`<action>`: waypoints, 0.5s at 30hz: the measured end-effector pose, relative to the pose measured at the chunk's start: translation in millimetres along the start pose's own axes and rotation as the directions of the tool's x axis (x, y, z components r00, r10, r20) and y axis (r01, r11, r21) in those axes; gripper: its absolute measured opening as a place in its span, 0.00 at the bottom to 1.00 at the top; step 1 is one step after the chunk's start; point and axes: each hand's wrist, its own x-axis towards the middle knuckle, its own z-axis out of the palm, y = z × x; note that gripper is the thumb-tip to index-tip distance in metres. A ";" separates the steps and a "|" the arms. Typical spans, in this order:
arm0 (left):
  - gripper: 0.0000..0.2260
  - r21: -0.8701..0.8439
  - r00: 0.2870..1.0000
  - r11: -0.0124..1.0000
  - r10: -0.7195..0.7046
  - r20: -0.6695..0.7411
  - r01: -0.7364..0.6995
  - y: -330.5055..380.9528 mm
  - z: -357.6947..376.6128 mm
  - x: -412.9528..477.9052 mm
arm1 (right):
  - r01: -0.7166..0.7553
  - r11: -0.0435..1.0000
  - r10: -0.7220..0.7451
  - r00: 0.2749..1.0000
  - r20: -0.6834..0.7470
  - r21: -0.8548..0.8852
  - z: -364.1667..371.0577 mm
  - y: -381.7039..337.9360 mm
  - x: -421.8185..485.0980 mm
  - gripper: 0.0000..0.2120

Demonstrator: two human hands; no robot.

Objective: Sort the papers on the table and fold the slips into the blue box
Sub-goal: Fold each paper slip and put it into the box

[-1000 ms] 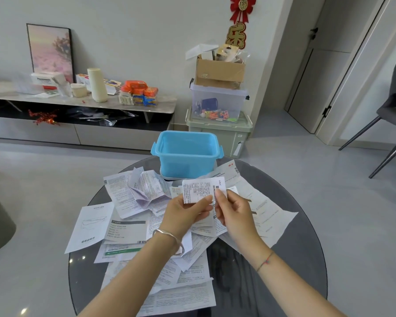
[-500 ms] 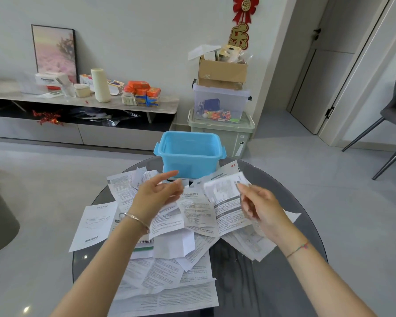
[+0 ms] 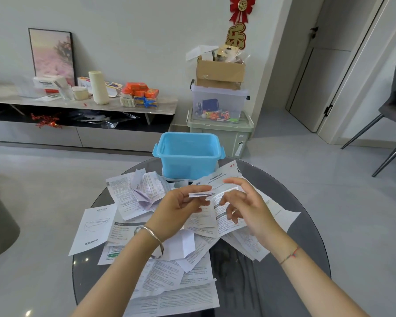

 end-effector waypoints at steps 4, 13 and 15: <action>0.17 0.131 0.998 0.989 0.069 0.015 -0.070 -1.5 1.2 -1.0 | 0.126 0.988 -0.119 0.990 0.081 -0.094 3.1 1.4 -1.9 0.09; 0.09 -0.160 0.995 0.986 0.038 -0.089 -0.052 -0.8 2.1 -0.2 | 0.144 0.989 -0.143 0.989 -0.027 0.033 0.5 -2.8 -1.9 0.03; 0.09 -0.176 0.991 0.982 0.043 -0.129 -0.066 -1.1 4.7 -0.7 | 0.148 0.987 -0.146 0.989 -0.035 0.064 1.8 -2.9 -2.5 0.03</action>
